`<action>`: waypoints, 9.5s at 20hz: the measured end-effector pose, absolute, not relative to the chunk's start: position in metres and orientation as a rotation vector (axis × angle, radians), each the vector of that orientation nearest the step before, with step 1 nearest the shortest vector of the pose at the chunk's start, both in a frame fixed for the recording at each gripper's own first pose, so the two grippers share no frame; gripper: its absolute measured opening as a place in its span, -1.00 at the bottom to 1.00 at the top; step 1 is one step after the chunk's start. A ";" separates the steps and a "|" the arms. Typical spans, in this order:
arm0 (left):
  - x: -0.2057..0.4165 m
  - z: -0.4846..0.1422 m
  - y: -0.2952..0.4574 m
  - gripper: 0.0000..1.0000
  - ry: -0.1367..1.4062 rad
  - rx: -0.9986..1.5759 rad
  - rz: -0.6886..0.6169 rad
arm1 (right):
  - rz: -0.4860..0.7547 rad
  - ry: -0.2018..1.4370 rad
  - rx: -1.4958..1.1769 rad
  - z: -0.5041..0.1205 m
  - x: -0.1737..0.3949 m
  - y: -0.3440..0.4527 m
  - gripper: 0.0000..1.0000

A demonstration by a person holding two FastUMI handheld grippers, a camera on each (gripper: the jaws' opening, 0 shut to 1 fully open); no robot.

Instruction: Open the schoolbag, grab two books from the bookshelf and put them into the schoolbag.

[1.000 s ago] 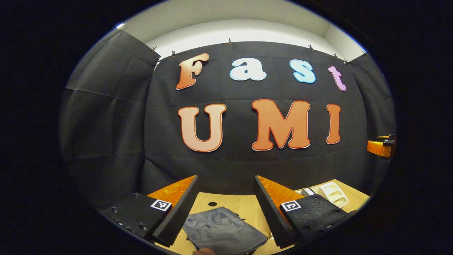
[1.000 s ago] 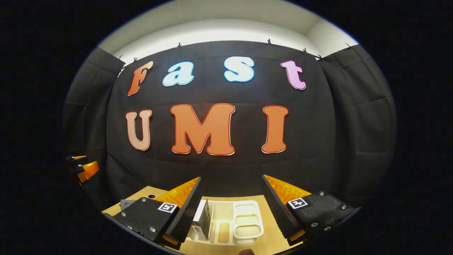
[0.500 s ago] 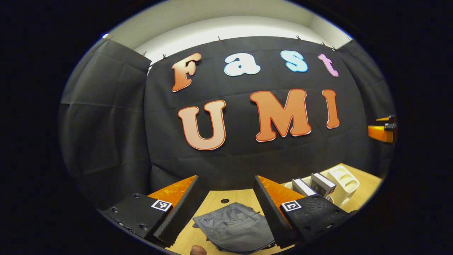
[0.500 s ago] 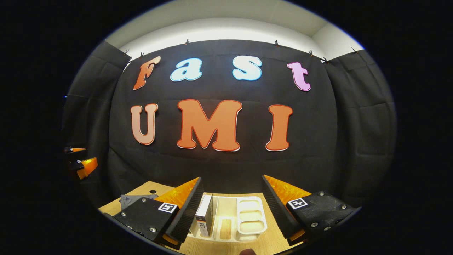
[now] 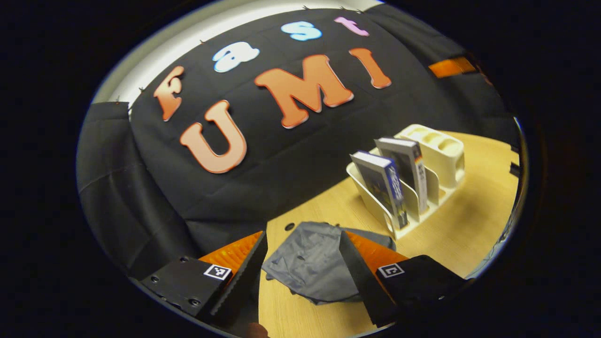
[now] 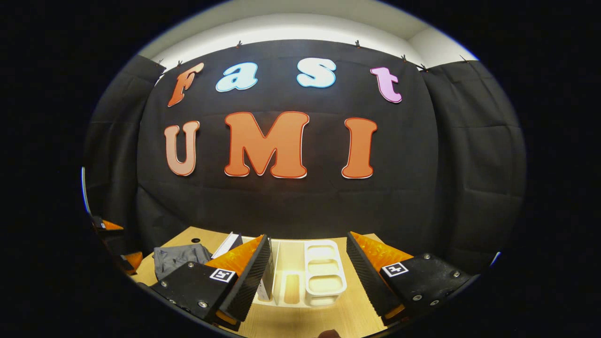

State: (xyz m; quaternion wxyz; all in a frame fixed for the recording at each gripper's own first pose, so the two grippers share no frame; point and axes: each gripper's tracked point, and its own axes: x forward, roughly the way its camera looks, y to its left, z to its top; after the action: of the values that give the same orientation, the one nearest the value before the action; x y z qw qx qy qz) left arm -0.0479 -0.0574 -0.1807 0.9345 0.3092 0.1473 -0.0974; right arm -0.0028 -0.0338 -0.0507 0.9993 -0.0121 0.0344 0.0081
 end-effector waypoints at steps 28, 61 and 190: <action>-0.013 -0.385 -0.080 -0.16 0.612 0.880 -0.380 | -0.031 0.198 -0.075 -0.098 0.024 -0.043 0.95; 0.119 -0.147 0.005 -0.99 0.703 0.549 -0.688 | -0.067 0.291 -0.034 -0.024 -0.008 0.075 0.95; 0.109 -0.178 0.025 -0.98 0.770 0.442 -0.761 | -0.162 0.988 0.230 -0.171 0.024 0.098 0.97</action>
State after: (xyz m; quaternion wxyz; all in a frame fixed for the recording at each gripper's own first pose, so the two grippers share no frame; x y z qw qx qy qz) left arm 0.1094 0.0253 -0.1780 0.8339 0.2088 0.3633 -0.3592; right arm 0.0241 0.0981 -0.1714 0.8711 0.1099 0.4723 -0.0777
